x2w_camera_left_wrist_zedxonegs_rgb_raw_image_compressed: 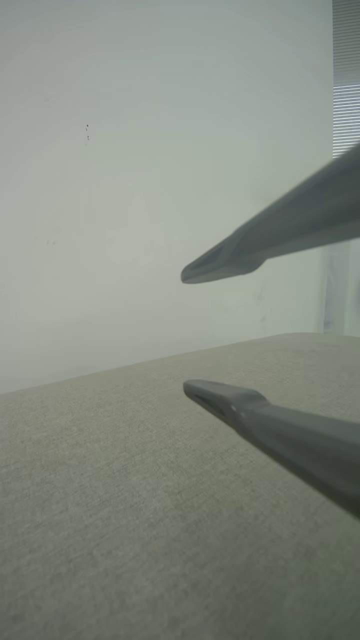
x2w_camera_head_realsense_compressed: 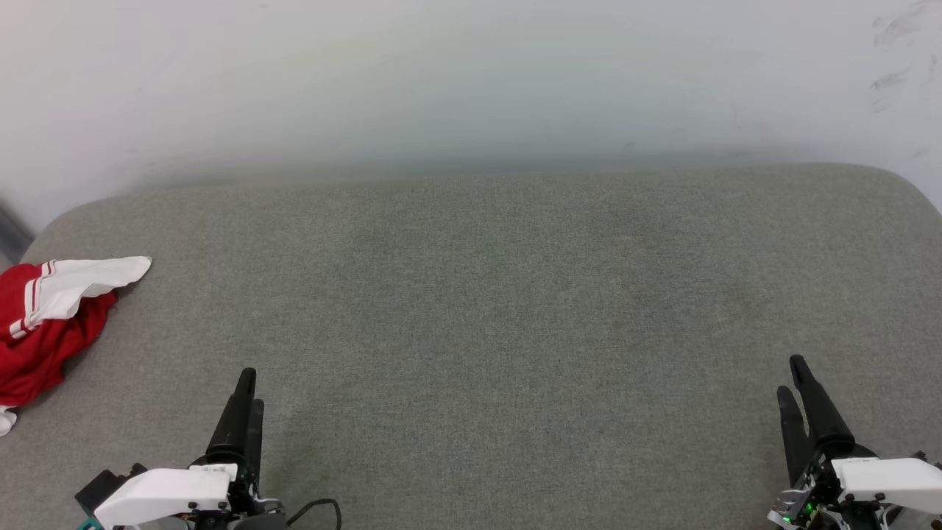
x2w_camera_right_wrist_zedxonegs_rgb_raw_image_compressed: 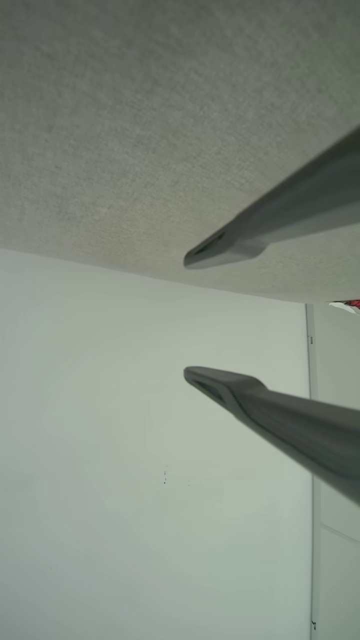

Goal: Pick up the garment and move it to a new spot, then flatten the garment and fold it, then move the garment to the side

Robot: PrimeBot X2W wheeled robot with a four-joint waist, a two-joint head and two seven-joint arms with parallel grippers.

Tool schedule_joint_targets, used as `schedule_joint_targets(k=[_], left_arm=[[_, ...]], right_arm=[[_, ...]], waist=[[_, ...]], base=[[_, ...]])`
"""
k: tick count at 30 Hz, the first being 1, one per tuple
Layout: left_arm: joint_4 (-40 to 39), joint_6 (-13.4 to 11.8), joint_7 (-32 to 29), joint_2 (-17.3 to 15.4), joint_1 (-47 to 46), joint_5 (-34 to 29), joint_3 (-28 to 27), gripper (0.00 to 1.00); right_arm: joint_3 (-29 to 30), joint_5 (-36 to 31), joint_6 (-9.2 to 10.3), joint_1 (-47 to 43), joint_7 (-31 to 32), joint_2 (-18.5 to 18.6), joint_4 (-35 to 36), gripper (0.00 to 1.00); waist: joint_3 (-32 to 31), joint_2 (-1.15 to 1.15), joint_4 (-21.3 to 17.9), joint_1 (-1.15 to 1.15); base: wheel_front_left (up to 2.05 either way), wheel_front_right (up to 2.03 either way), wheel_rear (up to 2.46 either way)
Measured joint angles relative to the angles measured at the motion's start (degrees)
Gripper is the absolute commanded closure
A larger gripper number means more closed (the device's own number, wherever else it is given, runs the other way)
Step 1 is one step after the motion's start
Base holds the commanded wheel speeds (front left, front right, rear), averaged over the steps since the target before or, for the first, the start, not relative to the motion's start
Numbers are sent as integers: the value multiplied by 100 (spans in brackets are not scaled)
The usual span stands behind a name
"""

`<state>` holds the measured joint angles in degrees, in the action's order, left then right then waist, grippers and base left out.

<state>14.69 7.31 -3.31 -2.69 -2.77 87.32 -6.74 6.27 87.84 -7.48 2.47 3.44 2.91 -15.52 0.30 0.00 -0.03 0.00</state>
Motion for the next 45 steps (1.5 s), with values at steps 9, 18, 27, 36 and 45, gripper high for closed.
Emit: schedule_joint_targets(k=[9,18,27,36,45], left_arm=[[-370,-315,225,-1,15,-1007,-44,0],[-702,-681,427,-1,137,-2068,104,0],[-918,-957,613,-3,224,-3225,326,0],[-1025,-1200,789,-5,286,-4273,515,0],[-1102,-1417,943,-79,366,-5040,742,0]], right_arm=[[56,-959,0,-55,-242,-4,314,0],[31,-2039,-1,-168,-444,-5,676,0],[-98,-3210,-1,-277,-632,-7,998,0],[-237,-4284,-1,-399,-802,-8,1215,0],[-322,-5202,-1,-512,-956,-7,1357,0]], waist=[[15,0,2,0],[22,0,3,0],[25,0,7,0],[16,0,6,0],[23,-1,10,0]], base=[[0,0,0],[0,0,0],[0,0,0],[0,0,0],[0,0,0]])
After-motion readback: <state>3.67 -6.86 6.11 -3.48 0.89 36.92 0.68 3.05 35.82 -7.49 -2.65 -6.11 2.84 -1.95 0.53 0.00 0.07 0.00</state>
